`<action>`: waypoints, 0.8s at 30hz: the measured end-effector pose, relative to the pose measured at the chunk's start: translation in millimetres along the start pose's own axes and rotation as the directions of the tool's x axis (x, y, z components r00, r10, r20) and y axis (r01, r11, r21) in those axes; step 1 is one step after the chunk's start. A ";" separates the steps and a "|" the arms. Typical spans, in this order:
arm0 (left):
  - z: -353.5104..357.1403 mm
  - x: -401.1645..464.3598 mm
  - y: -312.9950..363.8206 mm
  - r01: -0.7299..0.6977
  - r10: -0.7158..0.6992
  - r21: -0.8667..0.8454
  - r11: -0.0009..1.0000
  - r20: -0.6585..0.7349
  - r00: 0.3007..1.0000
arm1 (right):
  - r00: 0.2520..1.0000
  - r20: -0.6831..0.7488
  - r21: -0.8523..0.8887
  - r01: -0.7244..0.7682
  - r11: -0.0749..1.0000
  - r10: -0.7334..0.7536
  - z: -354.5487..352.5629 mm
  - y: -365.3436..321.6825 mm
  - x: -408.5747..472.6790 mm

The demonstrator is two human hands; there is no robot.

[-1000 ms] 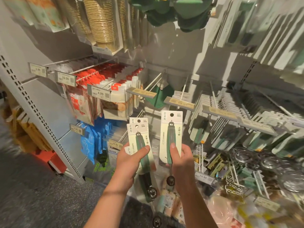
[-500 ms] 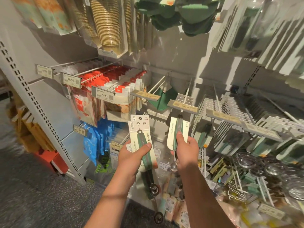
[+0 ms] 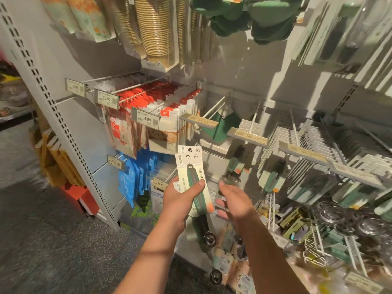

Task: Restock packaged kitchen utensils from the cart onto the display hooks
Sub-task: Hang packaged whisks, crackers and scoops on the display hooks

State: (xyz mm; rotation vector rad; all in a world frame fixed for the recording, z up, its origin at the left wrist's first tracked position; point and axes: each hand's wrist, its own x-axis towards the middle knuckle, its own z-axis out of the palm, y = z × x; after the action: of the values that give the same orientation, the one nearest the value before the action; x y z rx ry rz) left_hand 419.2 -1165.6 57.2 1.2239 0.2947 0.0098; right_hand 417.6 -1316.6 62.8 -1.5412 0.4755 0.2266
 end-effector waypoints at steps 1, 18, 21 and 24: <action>0.1 0.0 -1.2 0.001 -0.001 -0.002 1.000 -0.010 1.000 | 0.998 0.061 0.028 0.009 1.000 -0.011 4.2 3.1 -7.7; 4.6 -18.9 -13.1 0.115 -0.095 -0.110 0.987 0.172 0.981 | 0.948 -0.020 0.094 0.319 0.943 -0.318 23.3 29.4 -35.5; 1.6 -18.9 -15.2 0.066 -0.041 -0.127 0.990 0.191 0.981 | 0.938 -0.040 0.116 0.346 0.931 -0.344 18.0 27.6 -40.1; 0.5 -18.9 -17.5 0.031 -0.017 -0.107 0.994 0.123 0.992 | 0.925 -0.044 0.154 0.378 0.913 -0.376 10.2 28.7 -40.2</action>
State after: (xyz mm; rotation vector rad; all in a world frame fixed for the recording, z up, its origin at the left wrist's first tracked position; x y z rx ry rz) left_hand 398.5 -1175.2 45.3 1.1079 0.1995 -0.0687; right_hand 371.0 -1299.5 53.8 -1.4445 0.1915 -0.1204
